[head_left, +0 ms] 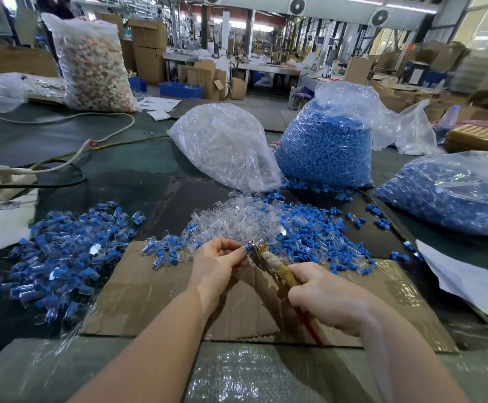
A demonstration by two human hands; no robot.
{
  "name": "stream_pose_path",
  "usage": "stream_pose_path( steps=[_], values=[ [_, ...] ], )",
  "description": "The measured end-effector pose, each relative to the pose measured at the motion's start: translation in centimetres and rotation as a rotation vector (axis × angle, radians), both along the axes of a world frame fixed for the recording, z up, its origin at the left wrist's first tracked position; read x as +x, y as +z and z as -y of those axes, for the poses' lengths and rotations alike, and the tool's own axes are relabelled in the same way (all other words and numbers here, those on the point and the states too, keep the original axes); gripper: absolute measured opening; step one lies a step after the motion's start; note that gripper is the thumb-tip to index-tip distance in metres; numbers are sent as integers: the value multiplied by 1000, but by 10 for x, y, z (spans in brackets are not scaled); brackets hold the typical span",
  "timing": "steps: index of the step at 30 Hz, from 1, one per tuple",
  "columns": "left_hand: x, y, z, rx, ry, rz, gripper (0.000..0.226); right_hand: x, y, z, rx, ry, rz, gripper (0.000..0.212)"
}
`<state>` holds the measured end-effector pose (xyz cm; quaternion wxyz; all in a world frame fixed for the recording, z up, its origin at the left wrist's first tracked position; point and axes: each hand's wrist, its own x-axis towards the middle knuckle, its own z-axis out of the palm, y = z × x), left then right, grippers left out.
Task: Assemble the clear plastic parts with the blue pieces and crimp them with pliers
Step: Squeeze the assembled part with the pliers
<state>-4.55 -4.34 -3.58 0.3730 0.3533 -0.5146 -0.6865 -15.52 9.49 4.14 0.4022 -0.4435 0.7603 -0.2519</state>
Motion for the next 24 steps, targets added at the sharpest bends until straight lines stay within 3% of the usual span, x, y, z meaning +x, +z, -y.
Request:
stream_pose_path(
  steps=[4, 14, 24],
  values=[
    [0, -1, -1, -29, 23, 15, 9, 0, -1, 2, 16, -5, 12, 30],
    [-2, 1, -4, -64, 31, 58, 10, 0, 2, 0, -14, -19, 47, 21],
    [-2, 5, -7, -57, 32, 53, 7, 6, 9, -1, -24, -4, -62, 18]
  ],
)
